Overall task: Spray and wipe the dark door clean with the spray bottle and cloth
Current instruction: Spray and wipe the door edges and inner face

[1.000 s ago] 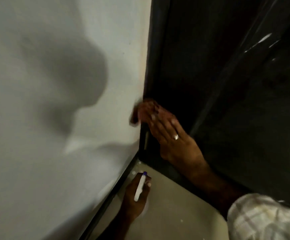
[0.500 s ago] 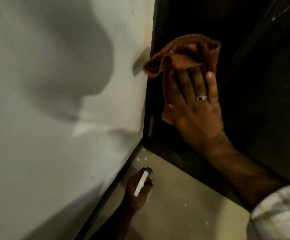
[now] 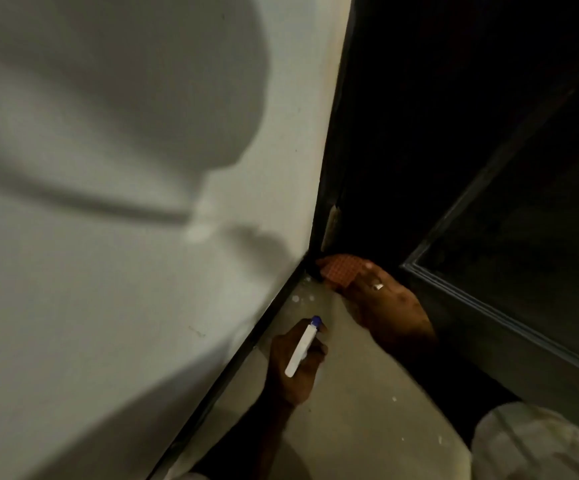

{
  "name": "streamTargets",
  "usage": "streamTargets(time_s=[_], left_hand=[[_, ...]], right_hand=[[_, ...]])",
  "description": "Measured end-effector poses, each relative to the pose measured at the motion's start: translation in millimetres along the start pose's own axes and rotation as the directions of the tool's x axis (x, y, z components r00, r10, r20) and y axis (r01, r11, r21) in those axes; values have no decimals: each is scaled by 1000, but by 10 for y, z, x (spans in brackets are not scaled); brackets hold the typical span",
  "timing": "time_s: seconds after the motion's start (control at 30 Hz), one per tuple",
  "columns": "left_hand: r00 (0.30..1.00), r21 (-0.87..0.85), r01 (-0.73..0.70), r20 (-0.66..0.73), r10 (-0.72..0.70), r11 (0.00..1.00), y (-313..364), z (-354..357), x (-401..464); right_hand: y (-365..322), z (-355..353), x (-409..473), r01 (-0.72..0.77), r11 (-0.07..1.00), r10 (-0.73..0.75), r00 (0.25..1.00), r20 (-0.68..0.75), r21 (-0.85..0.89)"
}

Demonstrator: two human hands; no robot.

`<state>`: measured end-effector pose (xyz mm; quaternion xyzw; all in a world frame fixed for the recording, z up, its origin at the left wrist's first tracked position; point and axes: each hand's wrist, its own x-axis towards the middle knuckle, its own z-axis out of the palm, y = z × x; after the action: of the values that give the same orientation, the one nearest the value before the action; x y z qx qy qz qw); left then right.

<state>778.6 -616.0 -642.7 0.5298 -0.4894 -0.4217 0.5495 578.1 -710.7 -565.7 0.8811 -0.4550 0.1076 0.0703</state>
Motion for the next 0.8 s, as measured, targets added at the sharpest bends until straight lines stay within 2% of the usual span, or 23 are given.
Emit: streamTargets(time_s=[0.07,0.1,0.17,0.23,0.33,0.43,0.53,0.6,0.63,0.7,0.77,0.8], left_hand=[[1000,71,-12,23,10,997,-11,13,-21],[999,87,3,35,-6,996,13,33,-12],[1000,101,21,17,-22,995,25,32,-24],[1000,89,-3,15,2,996,13,4,-24],[1000,16,-5,30,5,1000,65,2,31],[998,-65,-67,-13,66,996,80,34,44],[997,-55,-80,-24,79,995,-56,23,60],[996,-4,-81,-38,81,997,-116,19,70],[995,20,-97,-24,97,995,-101,28,75],[990,53,-137,-7,138,989,-42,20,52],[989,76,-145,13,144,987,-8,27,47],[990,102,-138,7,138,985,-14,44,23]], right_hand=[[-32,-468,207,-69,998,68,996,-66,-7],[-36,-723,345,-112,988,91,980,-179,-106],[-63,-1071,552,-191,946,68,907,-416,-263],[-71,-1039,692,-292,922,131,852,-507,-253],[-147,-447,595,-238,917,124,933,-338,-322],[-92,432,201,-75,949,40,992,-120,-306],[-121,968,-129,44,967,16,972,234,-251],[-197,946,-168,-68,990,104,945,309,-124],[-240,839,-135,-140,989,148,949,280,-50],[-348,475,-14,-145,989,142,984,106,26],[-372,-112,187,-165,983,154,980,-128,-79],[-351,-398,262,-239,965,204,943,-262,-109]])
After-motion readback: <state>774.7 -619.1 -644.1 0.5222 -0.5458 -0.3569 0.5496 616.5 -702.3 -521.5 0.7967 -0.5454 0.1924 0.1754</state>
